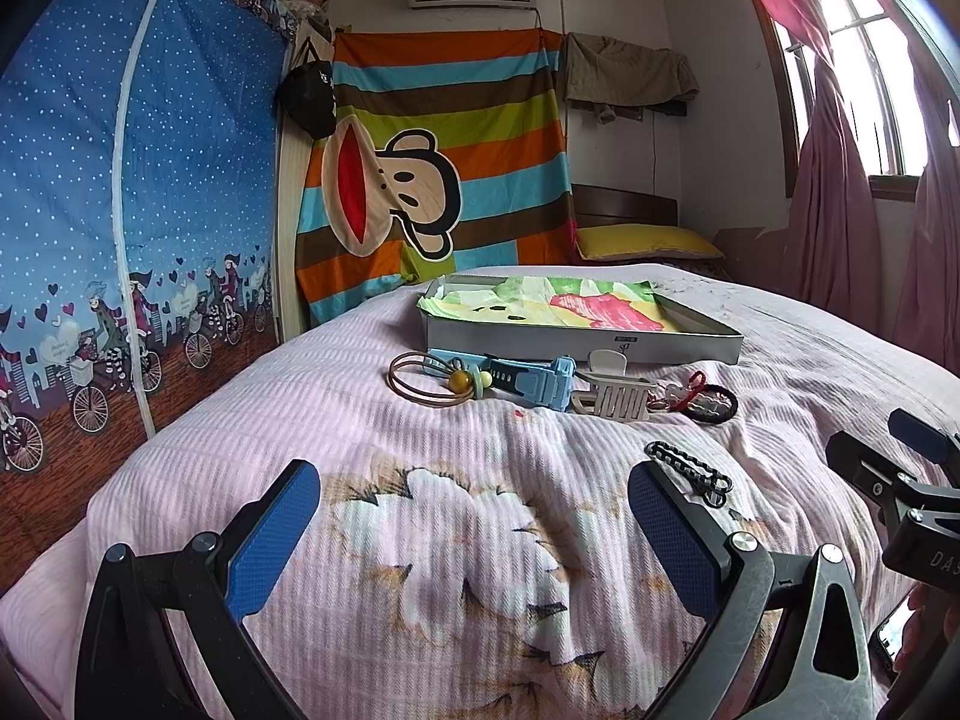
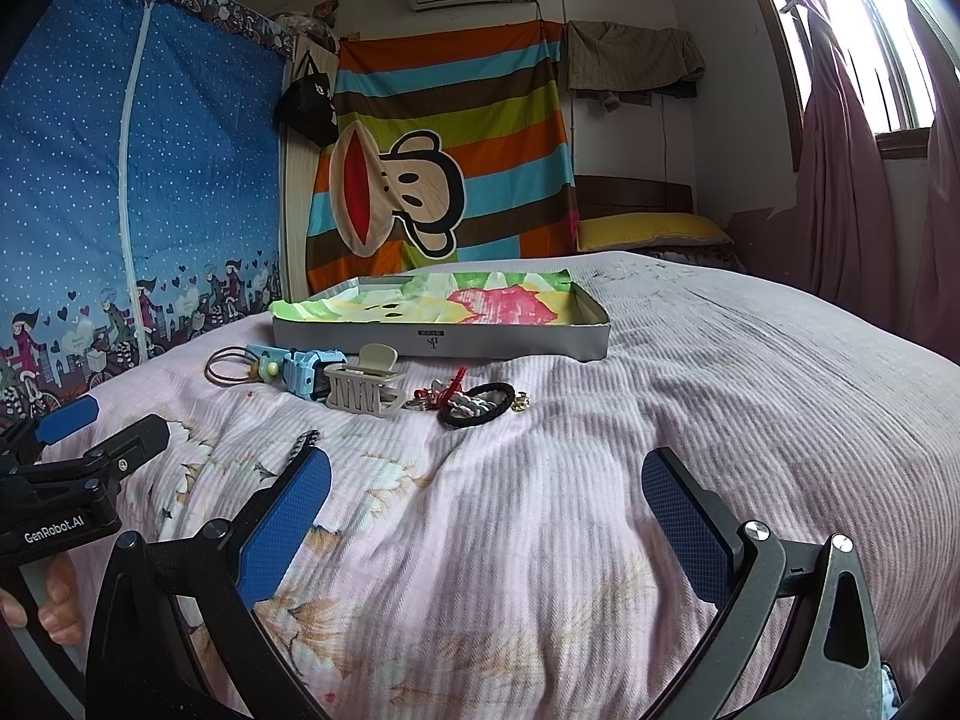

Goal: Organize jewelry

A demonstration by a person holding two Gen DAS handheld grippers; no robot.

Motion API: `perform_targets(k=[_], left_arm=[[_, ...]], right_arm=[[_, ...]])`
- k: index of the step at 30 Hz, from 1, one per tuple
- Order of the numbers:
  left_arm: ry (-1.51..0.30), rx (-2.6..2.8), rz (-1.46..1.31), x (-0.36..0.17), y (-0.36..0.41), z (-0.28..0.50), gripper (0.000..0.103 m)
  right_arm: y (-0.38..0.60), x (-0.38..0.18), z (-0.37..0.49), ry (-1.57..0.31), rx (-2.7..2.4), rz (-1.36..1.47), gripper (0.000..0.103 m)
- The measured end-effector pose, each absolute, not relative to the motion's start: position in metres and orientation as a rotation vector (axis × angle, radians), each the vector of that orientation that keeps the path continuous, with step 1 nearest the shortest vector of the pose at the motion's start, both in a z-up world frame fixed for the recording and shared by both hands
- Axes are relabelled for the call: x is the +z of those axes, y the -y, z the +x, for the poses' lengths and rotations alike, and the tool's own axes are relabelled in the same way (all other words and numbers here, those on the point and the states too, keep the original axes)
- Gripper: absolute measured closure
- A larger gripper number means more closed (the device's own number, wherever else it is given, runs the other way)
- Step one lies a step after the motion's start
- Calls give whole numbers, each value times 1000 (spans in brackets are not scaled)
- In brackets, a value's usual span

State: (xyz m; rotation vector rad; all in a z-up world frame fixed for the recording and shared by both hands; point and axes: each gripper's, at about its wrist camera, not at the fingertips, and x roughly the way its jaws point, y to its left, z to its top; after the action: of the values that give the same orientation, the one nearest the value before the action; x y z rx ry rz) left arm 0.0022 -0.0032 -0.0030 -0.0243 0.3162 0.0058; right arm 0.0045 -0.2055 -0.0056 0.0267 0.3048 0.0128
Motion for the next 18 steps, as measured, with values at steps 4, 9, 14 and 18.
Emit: perform_targets(k=[4, 9, 14, 18], left_arm=[[-318, 11, -36, -4, -4, 7, 0], [-320, 34, -55, 2, -15, 15, 0], [-332, 61, -62, 5, -25, 27, 0], [-351, 57, -57, 10, -31, 38, 0]], right_arm=[[202, 0, 4, -299, 27, 22, 1], [198, 6, 12, -277, 44, 21, 1], [193, 12, 20, -269, 71, 16, 1], [186, 17, 27, -270, 106, 5, 1]])
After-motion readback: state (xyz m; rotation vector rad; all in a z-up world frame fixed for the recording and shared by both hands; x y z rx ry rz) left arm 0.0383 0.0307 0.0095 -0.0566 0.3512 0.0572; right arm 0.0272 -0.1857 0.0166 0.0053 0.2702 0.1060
